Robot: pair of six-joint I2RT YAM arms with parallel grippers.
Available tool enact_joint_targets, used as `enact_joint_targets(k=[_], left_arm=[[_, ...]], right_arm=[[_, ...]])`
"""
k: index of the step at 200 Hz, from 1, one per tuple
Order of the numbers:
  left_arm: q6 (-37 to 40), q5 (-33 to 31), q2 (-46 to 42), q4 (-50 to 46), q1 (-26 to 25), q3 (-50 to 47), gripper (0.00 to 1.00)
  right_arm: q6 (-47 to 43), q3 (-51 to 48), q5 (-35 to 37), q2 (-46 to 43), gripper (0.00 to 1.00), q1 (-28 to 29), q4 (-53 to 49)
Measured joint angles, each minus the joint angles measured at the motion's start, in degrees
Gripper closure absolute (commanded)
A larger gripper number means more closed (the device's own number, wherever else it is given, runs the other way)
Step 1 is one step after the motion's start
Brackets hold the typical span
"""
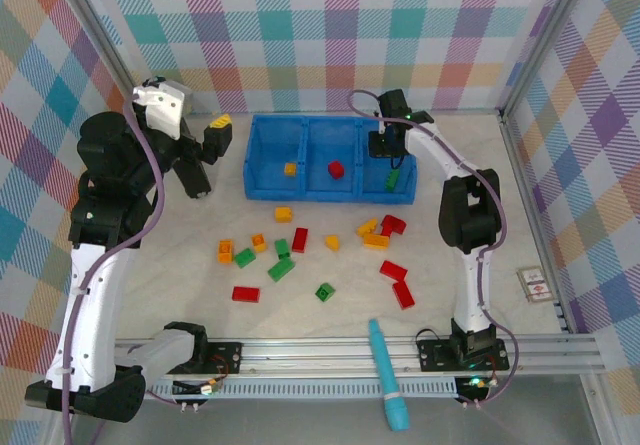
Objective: Sort the legos into containers by color
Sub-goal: Place the lego in the container, then pick up the lego from the middle-right of the table.
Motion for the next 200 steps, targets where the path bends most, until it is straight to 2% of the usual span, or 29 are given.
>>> enact_joint_targets(k=[112, 147, 170, 181, 191, 200], left_arm=[[0.0, -0.2, 1.6, -0.5, 0.0, 0.5, 0.00], [0.0, 0.3, 1.6, -0.4, 0.0, 0.7, 0.00], [0.0, 1.2, 1.6, -0.4, 0.0, 0.7, 0.00], [0.0, 1.6, 1.6, -0.4, 0.0, 0.7, 0.00], [0.0, 1.8, 1.6, -0.4, 0.0, 0.7, 0.00], [0.0, 2.0, 1.6, -0.4, 0.0, 0.7, 0.00]], right_arm=[[0.1, -0.5, 0.8, 0.3, 0.46, -0.4, -3.5], [1.3, -0.4, 0.7, -1.3, 0.44, 0.1, -5.4], [3.7, -3.5, 2.2, -6.7, 0.40, 1.9, -6.3], [5.6, -7.2, 2.6, -11.2, 0.33, 2.8, -6.5], [8.3, -11.5, 2.9, -16.2, 0.17, 3.5, -6.5], [10.2, -16.1, 3.1, -21.1, 0.13, 4.3, -6.1]])
